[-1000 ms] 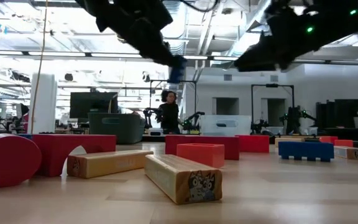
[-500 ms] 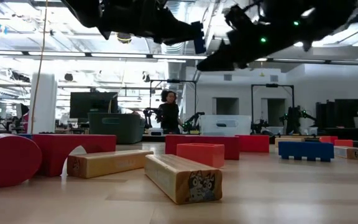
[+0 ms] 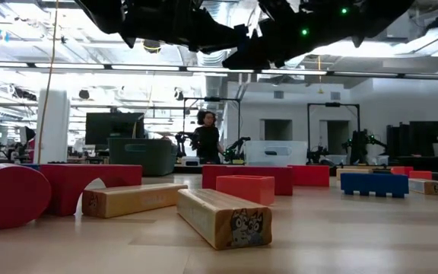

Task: Sort blocks
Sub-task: Put the blue game piece into the top transparent bin

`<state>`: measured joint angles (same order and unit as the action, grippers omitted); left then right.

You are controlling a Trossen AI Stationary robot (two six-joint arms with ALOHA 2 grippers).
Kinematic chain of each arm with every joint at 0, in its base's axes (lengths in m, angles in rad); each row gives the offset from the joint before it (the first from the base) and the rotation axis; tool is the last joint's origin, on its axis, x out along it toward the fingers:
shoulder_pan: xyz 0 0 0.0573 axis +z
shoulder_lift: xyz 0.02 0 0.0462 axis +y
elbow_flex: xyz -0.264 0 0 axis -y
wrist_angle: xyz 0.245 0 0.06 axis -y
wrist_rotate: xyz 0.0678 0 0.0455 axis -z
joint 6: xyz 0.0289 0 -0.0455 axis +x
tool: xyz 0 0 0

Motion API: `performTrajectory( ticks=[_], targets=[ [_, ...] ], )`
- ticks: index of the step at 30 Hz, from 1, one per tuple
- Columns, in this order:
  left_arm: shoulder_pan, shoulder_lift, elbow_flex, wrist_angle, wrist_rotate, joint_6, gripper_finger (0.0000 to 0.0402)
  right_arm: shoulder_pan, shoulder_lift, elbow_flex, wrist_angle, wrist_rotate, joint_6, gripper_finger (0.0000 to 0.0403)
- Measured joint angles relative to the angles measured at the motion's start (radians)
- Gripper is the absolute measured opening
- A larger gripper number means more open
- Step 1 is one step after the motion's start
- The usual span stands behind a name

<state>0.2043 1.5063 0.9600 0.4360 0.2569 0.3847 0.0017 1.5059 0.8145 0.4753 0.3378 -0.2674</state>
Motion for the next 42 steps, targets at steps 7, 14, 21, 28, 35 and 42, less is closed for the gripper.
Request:
performTrajectory(
  ticks=[7,14,21,28,35,42],
  targets=[
    [0.0,0.0,0.0,-0.017,-0.006,-0.001,0.0134,-0.001,-0.001,0.002,-0.003,0.001,-0.014,0.013],
    [-0.004,-0.007,0.011,-0.053,-0.051,-0.011,0.0218,0.004,-0.001,0.002,-0.015,0.004,-0.023,0.0126],
    [-0.007,-0.074,0.039,-0.236,-0.187,0.036,0.0272,-0.04,-0.053,0.002,-0.154,0.07,-0.011,0.0132],
    [-0.015,-0.119,0.035,-0.441,-0.205,-0.039,0.0263,-0.297,-0.058,0.005,-0.31,0.057,0.112,0.0135],
    [-0.076,-0.115,-0.107,-0.418,-0.213,-0.129,0.0254,-0.513,0.058,0.171,-0.663,-0.093,0.214,0.0137],
    [-0.147,-0.159,-0.236,-0.345,-0.341,-0.195,0.0254,-0.546,0.201,0.346,-0.88,-0.208,0.158,0.0139]
  ],
)
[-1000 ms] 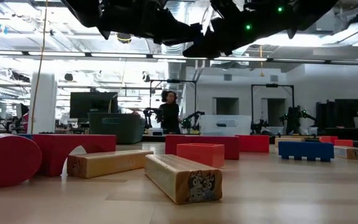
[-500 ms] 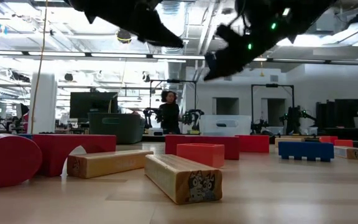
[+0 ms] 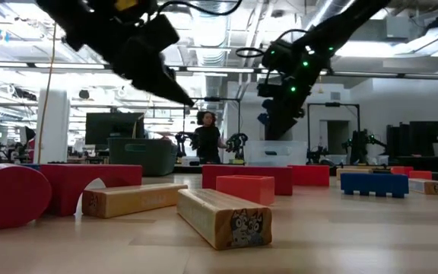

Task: Sort blocks
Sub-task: Put the blue game piece into the top transparent bin, then put the brown block into the bottom transparent bin

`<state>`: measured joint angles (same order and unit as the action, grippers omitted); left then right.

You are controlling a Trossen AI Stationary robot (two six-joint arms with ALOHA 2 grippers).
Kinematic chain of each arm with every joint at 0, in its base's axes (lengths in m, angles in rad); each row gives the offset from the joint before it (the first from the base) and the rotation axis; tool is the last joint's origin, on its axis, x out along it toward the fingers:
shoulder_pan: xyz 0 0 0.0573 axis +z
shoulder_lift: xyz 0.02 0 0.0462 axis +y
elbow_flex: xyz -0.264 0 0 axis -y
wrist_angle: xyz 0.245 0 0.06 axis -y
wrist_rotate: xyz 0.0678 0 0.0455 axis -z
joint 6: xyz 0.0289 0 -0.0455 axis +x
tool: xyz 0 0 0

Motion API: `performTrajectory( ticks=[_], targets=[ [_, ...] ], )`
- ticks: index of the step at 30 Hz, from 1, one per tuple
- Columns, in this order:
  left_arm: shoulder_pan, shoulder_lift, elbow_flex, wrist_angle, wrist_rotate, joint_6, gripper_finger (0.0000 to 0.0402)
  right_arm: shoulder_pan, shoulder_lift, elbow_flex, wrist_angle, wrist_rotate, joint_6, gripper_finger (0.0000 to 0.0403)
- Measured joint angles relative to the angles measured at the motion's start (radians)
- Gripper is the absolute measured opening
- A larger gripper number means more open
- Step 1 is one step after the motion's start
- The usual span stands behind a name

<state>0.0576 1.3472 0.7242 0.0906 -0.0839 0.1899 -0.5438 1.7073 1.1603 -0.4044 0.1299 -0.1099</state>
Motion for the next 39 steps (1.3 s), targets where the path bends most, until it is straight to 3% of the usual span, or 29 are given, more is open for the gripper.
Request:
performTrajectory(
  ticks=[10,16,21,26,32,39],
  targets=[
    [-0.058,-0.085,-0.077,-0.012,-0.118,-0.049,0.0254,-0.014,0.111,0.138,-0.182,-0.087,-0.038,0.0205],
    [-0.055,-0.095,-0.079,-0.024,-0.119,-0.069,0.0254,0.007,-0.026,0.158,-0.252,-0.007,-0.022,0.0221],
    [-0.055,-0.091,-0.079,-0.031,-0.119,-0.078,0.0254,0.046,-0.204,0.068,-0.334,0.05,0.093,0.022],
    [-0.053,-0.091,-0.079,-0.025,-0.125,-0.055,0.0254,0.018,-0.286,-0.107,-0.343,0.053,0.194,0.022],
    [-0.051,-0.091,-0.079,-0.025,-0.128,-0.042,0.0254,-0.044,-0.245,-0.244,-0.283,0.056,0.28,0.022],
    [-0.051,-0.091,-0.079,-0.036,-0.131,-0.047,0.0254,-0.082,-0.117,-0.255,-0.28,0.057,0.322,0.0218]
  ],
)
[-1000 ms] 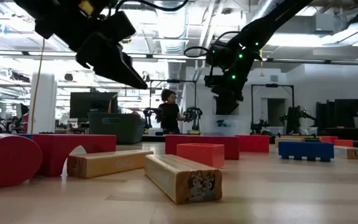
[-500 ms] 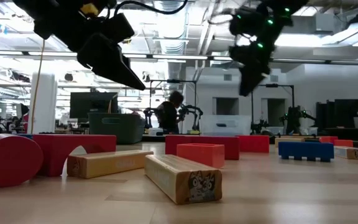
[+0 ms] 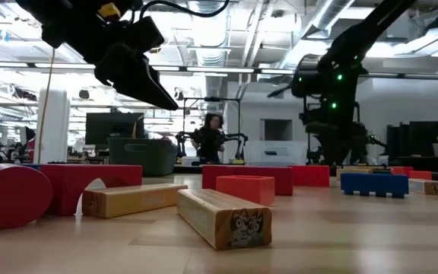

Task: Sort blocks
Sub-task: Put the brown block into the bottom transparent bin

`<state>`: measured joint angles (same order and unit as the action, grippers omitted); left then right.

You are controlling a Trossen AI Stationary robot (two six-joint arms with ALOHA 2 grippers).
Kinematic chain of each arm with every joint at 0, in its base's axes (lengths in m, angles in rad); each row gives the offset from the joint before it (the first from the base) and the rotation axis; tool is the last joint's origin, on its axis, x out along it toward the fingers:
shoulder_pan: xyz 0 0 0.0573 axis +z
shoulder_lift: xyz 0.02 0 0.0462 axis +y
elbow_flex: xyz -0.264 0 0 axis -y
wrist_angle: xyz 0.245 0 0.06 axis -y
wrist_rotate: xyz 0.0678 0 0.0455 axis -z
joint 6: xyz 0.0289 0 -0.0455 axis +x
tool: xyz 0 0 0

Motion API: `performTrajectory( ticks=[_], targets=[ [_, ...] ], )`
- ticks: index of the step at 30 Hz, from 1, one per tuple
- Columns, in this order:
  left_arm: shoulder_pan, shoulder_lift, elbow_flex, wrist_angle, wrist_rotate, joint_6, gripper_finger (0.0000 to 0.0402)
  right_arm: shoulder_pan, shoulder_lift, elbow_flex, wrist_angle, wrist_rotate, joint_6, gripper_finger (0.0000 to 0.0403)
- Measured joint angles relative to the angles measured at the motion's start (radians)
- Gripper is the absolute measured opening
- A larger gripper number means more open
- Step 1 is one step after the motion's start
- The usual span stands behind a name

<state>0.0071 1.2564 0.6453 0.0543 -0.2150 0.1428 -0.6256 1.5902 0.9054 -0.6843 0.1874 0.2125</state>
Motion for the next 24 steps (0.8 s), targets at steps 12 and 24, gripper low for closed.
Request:
performTrajectory(
  ticks=[12,24],
  targets=[
    [0.0,0.0,0.0,-0.05,-0.036,-0.006,0.0254,0.033,0.06,-0.001,-0.075,0.059,0.026,0.0144],
    [0.0,0.0,0.0,-0.05,-0.064,-0.004,0.0254,0.109,-0.013,-0.001,-0.118,0.055,0.023,0.0016]
  ],
)
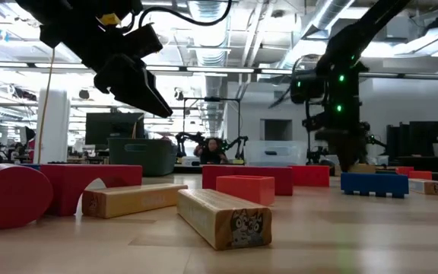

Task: Sort blocks
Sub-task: Put the brown block into the bottom transparent bin

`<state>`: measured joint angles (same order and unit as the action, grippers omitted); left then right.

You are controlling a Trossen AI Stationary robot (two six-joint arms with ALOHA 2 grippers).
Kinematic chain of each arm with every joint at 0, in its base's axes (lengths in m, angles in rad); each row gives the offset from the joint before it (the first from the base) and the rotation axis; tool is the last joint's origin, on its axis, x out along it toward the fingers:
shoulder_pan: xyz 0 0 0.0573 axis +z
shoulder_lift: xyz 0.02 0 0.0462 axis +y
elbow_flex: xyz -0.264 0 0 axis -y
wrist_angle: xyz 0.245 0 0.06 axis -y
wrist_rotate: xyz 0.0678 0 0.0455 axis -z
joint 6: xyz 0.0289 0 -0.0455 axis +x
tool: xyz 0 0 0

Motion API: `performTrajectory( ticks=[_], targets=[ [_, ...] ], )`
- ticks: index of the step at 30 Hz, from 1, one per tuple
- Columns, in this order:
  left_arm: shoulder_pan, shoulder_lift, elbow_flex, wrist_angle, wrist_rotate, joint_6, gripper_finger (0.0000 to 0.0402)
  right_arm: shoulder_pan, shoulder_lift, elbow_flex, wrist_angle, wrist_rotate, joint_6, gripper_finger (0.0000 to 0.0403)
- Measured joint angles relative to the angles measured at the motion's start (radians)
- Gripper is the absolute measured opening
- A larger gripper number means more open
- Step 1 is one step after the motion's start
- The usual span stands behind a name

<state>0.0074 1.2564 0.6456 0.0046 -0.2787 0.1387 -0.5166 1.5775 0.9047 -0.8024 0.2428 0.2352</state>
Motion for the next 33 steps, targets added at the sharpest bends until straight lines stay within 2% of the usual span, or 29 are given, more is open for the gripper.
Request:
performTrajectory(
  ticks=[4,9,13,20,24,27,29,31,33],
  targets=[
    [0.0,0.0,0.0,-0.002,0.004,-0.02,0.0254,0.072,-0.123,0.0,0.001,-0.021,0.029,0.0021],
    [0.0,0.009,-0.001,0.067,0.059,-0.055,0.0254,0.203,-0.243,0.0,0.105,-0.121,0.048,0.0025],
    [0.0,0.054,-0.044,0.261,0.118,-0.047,0.0254,0.308,-0.251,0.0,0.308,-0.216,0.016,0.0025],
    [0.0,0.152,-0.06,0.551,0.178,-0.047,0.0254,0.468,-0.148,0.002,0.889,-0.221,-0.1,0.0025],
    [0.0,0.171,-0.06,0.629,0.185,-0.059,0.0254,0.516,-0.09,0.001,1.077,-0.222,-0.157,0.0026],
    [0.0,0.167,-0.058,0.656,0.187,-0.066,0.0254,0.53,-0.067,0.0,1.114,-0.219,-0.164,0.0026],
    [-0.002,0.163,-0.058,0.647,0.191,-0.066,0.0254,0.533,-0.081,0.0,1.072,-0.219,-0.158,0.0026],
    [-0.003,0.162,-0.058,0.616,0.196,-0.066,0.0254,0.546,-0.12,0.013,0.951,-0.219,-0.116,0.0025],
    [-0.007,0.152,-0.058,0.556,0.196,-0.069,0.0254,0.575,-0.175,0.053,0.758,-0.219,-0.059,0.0024]
  ],
)
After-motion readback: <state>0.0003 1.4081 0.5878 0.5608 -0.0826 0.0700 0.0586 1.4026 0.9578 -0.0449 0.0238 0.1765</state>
